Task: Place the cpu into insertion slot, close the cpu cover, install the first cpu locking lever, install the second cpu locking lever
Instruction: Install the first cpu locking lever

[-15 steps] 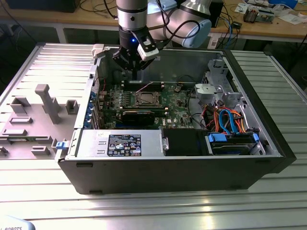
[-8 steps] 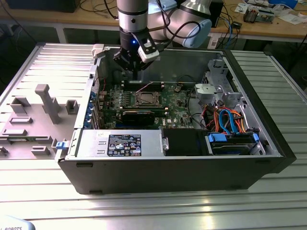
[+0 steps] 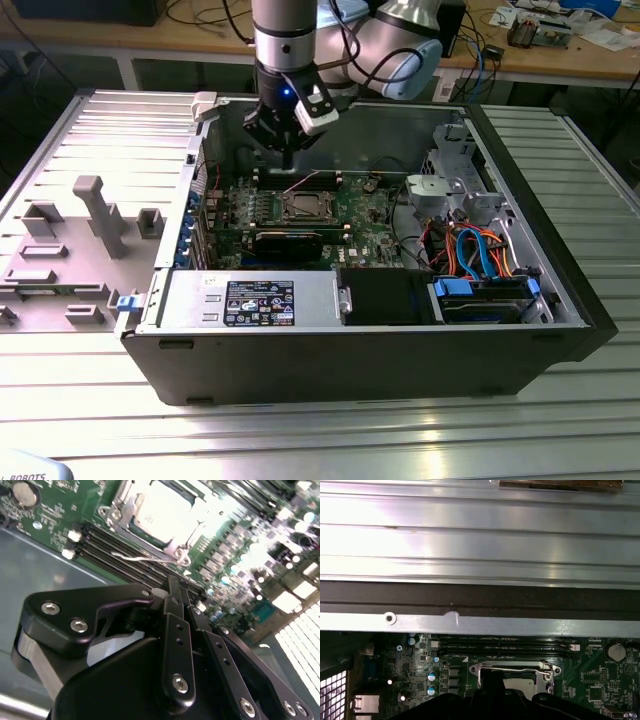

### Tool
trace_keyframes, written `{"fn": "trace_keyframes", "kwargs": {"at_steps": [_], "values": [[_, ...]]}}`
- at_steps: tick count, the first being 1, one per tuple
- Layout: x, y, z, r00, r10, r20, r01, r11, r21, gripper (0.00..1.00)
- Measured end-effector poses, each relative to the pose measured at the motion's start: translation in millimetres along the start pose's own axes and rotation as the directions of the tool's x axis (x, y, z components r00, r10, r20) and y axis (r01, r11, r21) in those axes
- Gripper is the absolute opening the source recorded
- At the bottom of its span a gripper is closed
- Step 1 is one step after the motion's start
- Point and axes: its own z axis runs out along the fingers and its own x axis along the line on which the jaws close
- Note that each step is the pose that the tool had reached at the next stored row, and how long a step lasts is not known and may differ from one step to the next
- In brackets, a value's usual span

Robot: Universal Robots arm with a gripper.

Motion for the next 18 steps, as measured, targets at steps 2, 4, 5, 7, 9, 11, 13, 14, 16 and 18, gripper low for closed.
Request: {"fn": "trace_keyframes", "kwargs": {"at_steps": [2,4,5,7,9,11,13,14,16,18], "values": [[-4.8,-0.3,4.1,1.0000,0.000,0.0000,0.000,1.0000,-0.0003,0.11],[-4.9,-0.4,4.0,1.0000,0.000,0.0000,0.000,1.0000,-0.0001,0.11],[-5.0,-0.4,4.1,1.0000,0.000,0.0000,0.000,1.0000,-0.0001,0.11],[-6.0,-0.4,4.1,1.0000,0.000,0.0000,0.000,1.0000,0.0003,0.11],[-6.0,-0.4,4.1,1.0000,0.000,0.0000,0.000,1.0000,0.0003,0.11],[-6.1,-0.4,4.1,1.0000,0.000,0.0000,0.000,1.0000,0.0003,0.11],[-6.1,-0.4,4.1,1.0000,0.000,0.0000,0.000,1.0000,0.0003,0.11],[-6.1,-0.4,4.1,1.0000,0.000,0.0000,0.000,1.0000,0.0003,0.11],[-6.1,-0.4,4.1,1.0000,0.000,0.0000,0.000,1.0000,0.0003,0.11],[-6.6,-0.4,4.3,1.0000,0.000,0.0001,0.000,1.0000,0.0003,0.11]]}}
